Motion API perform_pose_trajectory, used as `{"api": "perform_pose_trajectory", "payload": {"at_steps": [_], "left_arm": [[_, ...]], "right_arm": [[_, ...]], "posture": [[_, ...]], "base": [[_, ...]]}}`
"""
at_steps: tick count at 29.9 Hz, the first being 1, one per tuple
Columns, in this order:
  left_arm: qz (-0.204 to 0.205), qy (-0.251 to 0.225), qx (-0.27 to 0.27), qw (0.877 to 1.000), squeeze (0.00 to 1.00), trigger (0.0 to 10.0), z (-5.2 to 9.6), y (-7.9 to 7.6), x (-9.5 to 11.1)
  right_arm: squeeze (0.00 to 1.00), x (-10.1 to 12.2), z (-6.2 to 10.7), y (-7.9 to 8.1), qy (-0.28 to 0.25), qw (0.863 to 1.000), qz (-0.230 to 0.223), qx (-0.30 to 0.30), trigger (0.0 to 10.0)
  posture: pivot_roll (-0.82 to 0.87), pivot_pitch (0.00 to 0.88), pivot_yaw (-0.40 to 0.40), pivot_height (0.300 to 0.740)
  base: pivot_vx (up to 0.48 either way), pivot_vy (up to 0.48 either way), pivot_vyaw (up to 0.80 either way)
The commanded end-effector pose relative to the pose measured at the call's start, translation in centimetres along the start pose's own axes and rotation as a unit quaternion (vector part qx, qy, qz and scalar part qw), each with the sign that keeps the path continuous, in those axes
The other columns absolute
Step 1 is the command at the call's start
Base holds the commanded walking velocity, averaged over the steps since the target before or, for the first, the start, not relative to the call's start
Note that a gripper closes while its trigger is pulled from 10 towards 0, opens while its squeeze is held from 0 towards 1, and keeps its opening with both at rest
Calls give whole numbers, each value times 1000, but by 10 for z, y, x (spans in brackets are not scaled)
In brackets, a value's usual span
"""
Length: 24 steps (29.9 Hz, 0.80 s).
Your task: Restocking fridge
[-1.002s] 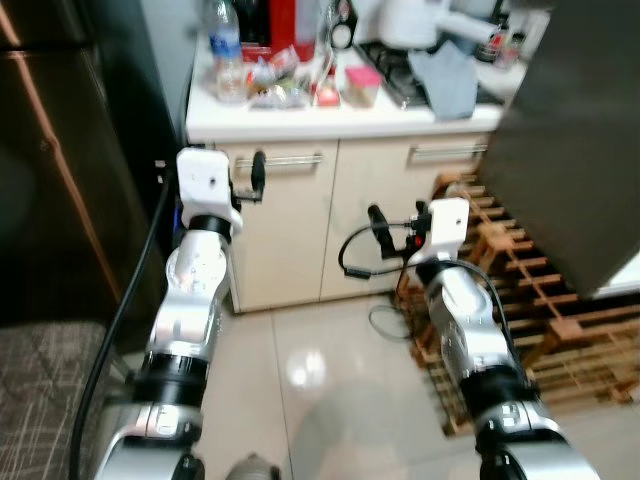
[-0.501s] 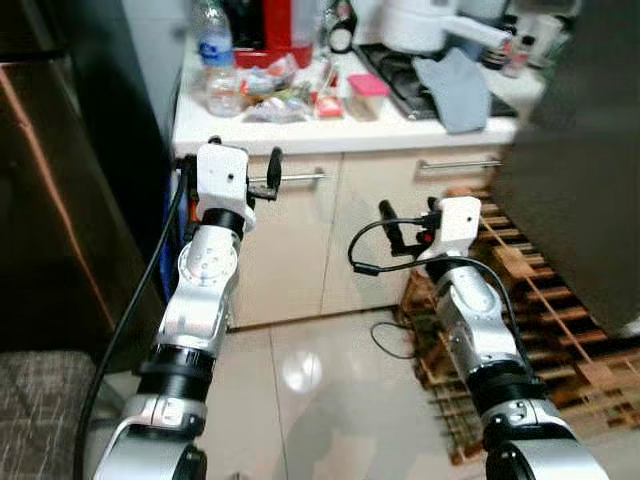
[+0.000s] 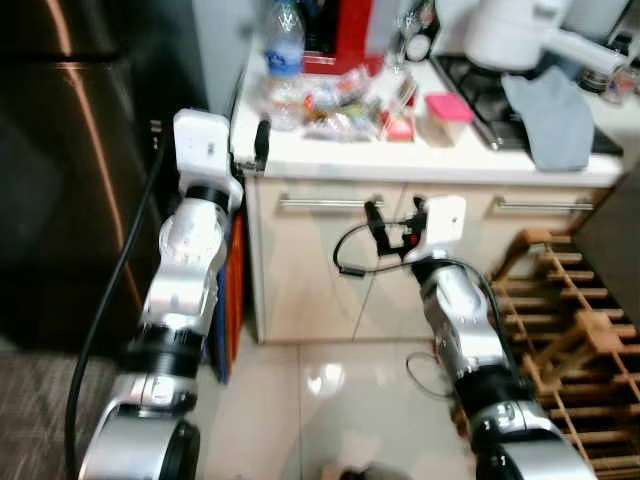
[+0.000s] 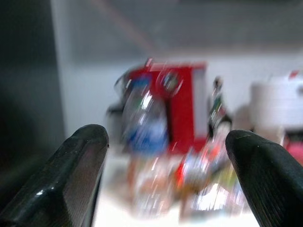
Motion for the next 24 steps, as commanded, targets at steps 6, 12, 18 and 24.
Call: {"api": "perform_pose_trajectory", "payload": {"at_steps": [6, 12, 18, 24], "left_arm": [[-12, -87, -55, 995, 0, 10000, -21, -8, 47], [-3, -125, -54, 991, 0, 10000, -42, -3, 78], [-4, -132, 6, 991, 0, 10000, -57, 27, 94], [2, -127, 66, 990, 0, 10000, -65, 59, 101]], "right_arm": [[0, 54, -5, -16, -115, 989, 37, -83, 10000], [0, 99, -6, -16, -183, 978, 60, -80, 10000], [0, 109, -5, -2, -189, 981, 36, -38, 10000], [0, 100, -3, 20, -162, 986, 3, 22, 10000]], "posture": [[17, 0, -37, 740], [6, 0, -42, 740], [-2, 0, -40, 740], [-4, 0, -35, 740]], "base": [[398, -264, 0], [416, -126, 0], [435, 0, 0], [446, 0, 0]]}}
Point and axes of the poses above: a point about 5 cm out from each wrist's last joint towards the gripper, its own z axis pointing back from the gripper into the wrist, its own x axis along the axis of the wrist's last joint, y = z × x, the point moved 4 cm from there along -z, pointing out of the wrist towards the gripper, and after that the axes turned 4 degrees about -z, right-handed, at the moved point
